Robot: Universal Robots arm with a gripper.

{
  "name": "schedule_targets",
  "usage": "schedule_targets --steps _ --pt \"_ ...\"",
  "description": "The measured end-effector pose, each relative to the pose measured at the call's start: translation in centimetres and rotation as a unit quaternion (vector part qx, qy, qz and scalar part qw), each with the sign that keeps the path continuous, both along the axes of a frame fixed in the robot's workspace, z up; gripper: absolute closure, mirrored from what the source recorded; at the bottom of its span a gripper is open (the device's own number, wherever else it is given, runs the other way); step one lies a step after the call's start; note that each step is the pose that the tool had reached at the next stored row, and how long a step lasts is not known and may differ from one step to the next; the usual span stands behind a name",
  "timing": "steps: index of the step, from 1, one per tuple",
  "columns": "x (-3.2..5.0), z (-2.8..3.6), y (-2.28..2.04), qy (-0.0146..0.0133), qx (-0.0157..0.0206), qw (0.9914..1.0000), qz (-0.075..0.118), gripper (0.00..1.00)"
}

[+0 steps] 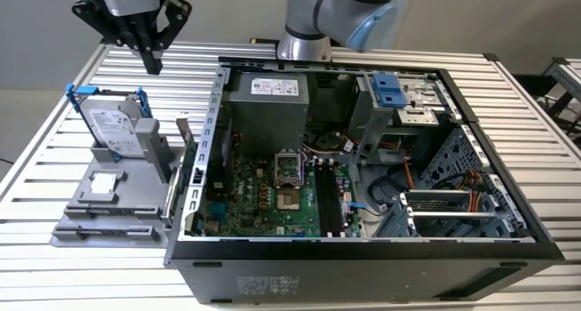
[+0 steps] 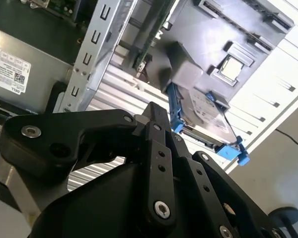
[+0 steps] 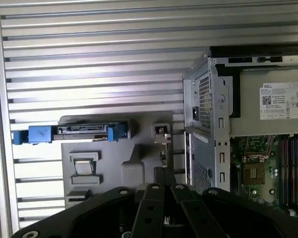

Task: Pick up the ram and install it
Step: 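Reach for the ram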

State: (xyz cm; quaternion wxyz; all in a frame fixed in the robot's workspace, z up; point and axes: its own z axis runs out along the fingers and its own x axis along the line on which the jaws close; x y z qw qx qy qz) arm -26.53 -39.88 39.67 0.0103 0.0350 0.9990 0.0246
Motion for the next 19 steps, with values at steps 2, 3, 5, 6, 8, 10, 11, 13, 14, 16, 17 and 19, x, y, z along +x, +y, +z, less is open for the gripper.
schedule_targets --steps 2,3,5,6,8,10,11,13,14,16,17,19 --pt "-0.75 0.00 0.00 0.0000 0.0000 1.00000 0.000 1.00" --pt "-1.13 0.00 0.00 0.0000 0.0000 1.00000 0.000 1.00" --pt "-1.87 0.00 0.00 0.0000 0.0000 1.00000 0.000 1.00" --pt "-2.23 0.00 0.00 0.0000 0.0000 1.00000 0.000 1.00" --pt "-2.99 0.00 0.00 0.0000 0.0000 1.00000 0.000 1.00" --pt "-3.55 0.00 0.00 -0.0001 0.0000 1.00000 0.002 1.00" --pt "-3.74 -0.01 0.00 -0.0002 0.0000 0.99999 0.004 1.00" --pt "-4.04 -0.01 0.00 -0.0003 0.0000 0.99995 0.010 1.00" --pt "-4.15 -0.01 0.00 -0.0003 0.0000 0.99991 0.013 1.00" --pt "-4.43 -0.01 0.00 -0.0004 0.0000 0.99980 0.020 1.00" --pt "-4.59 -0.01 0.00 -0.0004 0.0000 0.99975 0.022 1.00" --pt "-4.97 -0.01 0.00 -0.0004 0.0000 0.99965 0.026 1.00"
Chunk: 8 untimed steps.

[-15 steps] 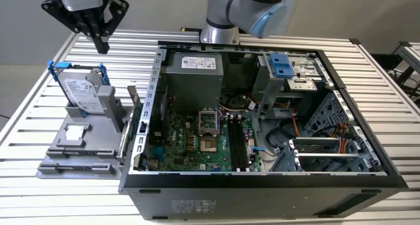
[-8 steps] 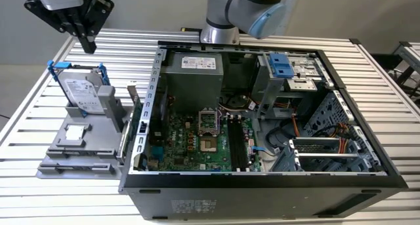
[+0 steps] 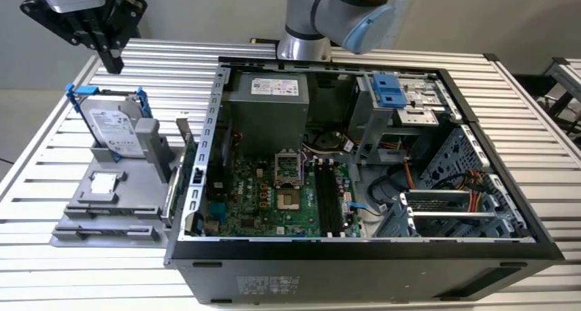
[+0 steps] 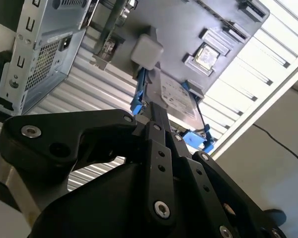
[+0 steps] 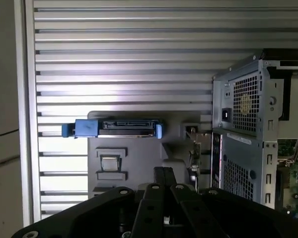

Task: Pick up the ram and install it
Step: 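Reach for the ram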

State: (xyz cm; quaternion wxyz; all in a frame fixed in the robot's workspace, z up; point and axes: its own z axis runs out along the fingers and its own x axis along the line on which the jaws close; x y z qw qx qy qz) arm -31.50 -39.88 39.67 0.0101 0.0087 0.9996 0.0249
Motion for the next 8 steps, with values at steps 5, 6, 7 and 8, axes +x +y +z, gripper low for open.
schedule_targets --steps 5,6,7,8 --pt "-1.17 0.00 0.00 0.0000 0.0000 0.99997 0.007 1.00" --pt "-1.45 0.00 0.00 0.0000 0.0000 0.99997 0.008 1.00" --pt "-1.76 0.00 0.00 0.0000 0.0000 0.99996 0.009 1.00" --pt "-2.04 0.00 0.00 0.0000 0.0000 0.99996 0.009 1.00"
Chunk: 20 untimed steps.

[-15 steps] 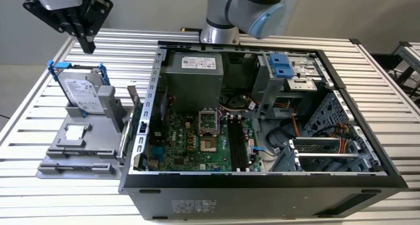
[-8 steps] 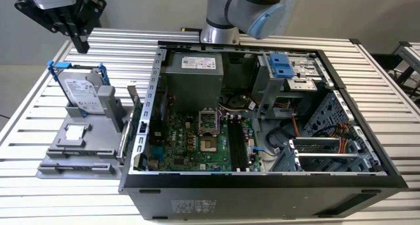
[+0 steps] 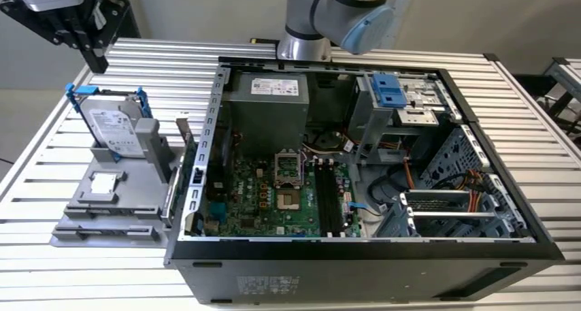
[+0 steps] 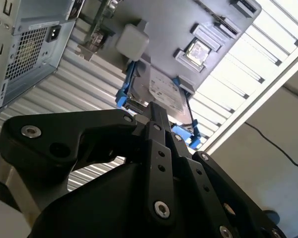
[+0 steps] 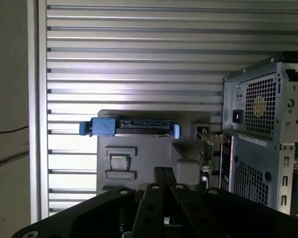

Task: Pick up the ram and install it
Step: 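Reach for the ram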

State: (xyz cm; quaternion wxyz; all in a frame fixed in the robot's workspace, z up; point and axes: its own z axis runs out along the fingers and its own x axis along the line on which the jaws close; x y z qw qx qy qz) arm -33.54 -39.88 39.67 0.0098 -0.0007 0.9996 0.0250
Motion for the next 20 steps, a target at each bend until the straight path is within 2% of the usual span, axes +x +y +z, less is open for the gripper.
schedule_targets --steps 3,5,20 --pt "-0.35 0.00 -0.01 0.0000 0.0000 1.00000 0.000 1.00" --pt "-0.42 -0.01 -0.22 -0.0001 0.0000 1.00000 -0.001 1.00" --pt "-0.74 -0.04 -3.09 -0.0001 0.0000 0.99996 -0.009 1.00"
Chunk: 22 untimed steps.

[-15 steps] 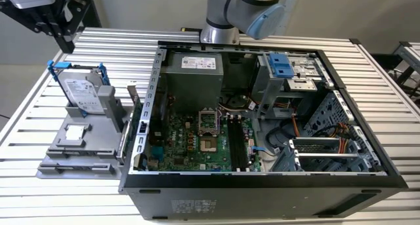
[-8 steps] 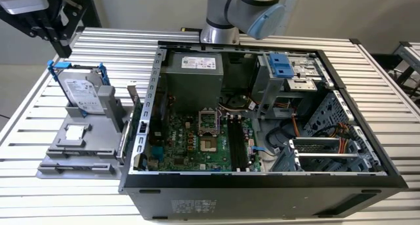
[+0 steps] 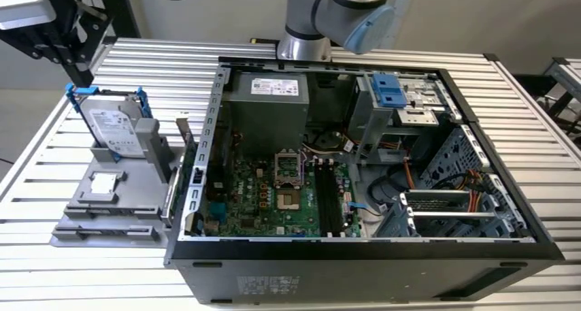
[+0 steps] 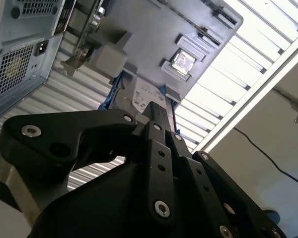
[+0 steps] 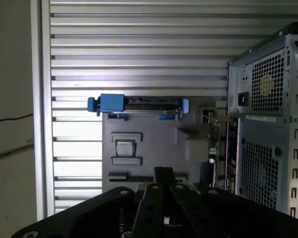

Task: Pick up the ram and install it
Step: 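Reach for the ram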

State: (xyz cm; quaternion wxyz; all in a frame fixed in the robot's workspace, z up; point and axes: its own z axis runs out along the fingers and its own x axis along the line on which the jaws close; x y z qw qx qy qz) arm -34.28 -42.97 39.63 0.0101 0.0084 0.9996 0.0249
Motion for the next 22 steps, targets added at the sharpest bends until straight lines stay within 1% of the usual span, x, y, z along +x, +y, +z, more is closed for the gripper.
schedule_targets --steps 7,14,22 --pt "-0.25 -0.02 -1.34 0.0000 0.0000 1.00000 -0.003 1.00" --pt "-0.53 -0.03 -2.57 0.0000 0.0000 0.99998 -0.006 1.00" --pt "-0.57 -0.03 -4.35 0.0000 0.0000 0.99998 -0.007 1.00"
